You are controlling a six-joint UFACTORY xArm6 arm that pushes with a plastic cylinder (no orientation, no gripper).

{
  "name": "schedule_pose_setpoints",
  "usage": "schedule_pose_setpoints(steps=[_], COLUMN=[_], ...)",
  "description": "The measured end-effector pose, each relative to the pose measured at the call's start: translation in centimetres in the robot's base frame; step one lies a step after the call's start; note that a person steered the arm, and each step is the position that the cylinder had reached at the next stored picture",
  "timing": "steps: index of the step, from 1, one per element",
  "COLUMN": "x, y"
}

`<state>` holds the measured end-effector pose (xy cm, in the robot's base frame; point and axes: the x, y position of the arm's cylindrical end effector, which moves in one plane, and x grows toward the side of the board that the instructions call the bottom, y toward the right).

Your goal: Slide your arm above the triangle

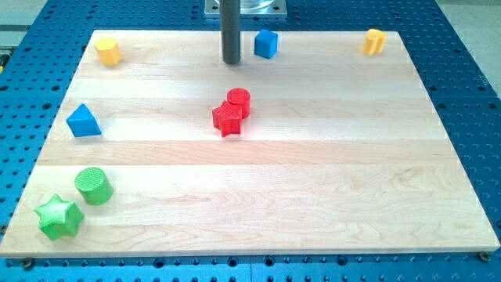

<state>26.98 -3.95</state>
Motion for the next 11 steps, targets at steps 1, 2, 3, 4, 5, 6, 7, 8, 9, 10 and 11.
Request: schedule_pose_setpoints(steps=[1, 2, 3, 4, 5, 6, 7, 8, 9, 10, 11], x=[3.8, 6.7, 6.7, 6.7, 7.2, 7.2, 7.2, 7.4, 9.2, 13.2, 14.9], y=[-3.9, -6.3, -6.5, -7.0, -8.6, -10.7, -13.4, -15.2, -16.4, -20.6, -22.0])
